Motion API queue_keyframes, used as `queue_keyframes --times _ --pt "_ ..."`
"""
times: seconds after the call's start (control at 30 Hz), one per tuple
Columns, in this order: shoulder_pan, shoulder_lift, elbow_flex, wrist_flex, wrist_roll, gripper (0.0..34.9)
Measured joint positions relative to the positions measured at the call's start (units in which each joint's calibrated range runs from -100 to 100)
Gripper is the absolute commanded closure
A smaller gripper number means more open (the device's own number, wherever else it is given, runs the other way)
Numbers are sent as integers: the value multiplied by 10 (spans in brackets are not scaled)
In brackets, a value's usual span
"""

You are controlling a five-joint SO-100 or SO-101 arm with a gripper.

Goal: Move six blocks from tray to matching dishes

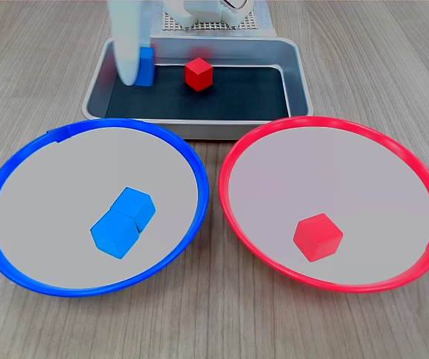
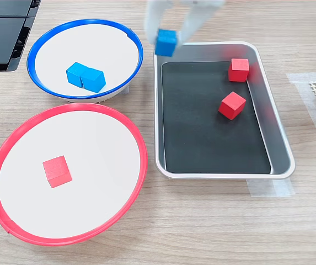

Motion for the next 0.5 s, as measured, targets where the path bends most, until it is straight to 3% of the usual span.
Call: queue_keyframes --times 0.07,0.2,0.27,0.3,0.37,0.4,0.43,0.5 --pt "14 65 -128 2 -21 349" --pt "10 153 -227 -13 -24 342" --pt "12 213 -267 -28 -22 260" --pt "20 253 -279 -52 -14 144" --pt "21 258 -279 -58 -10 132" --pt "19 264 -280 -70 -4 147" --pt "18 264 -280 -73 -1 193" --pt "15 259 -271 -73 1 209"
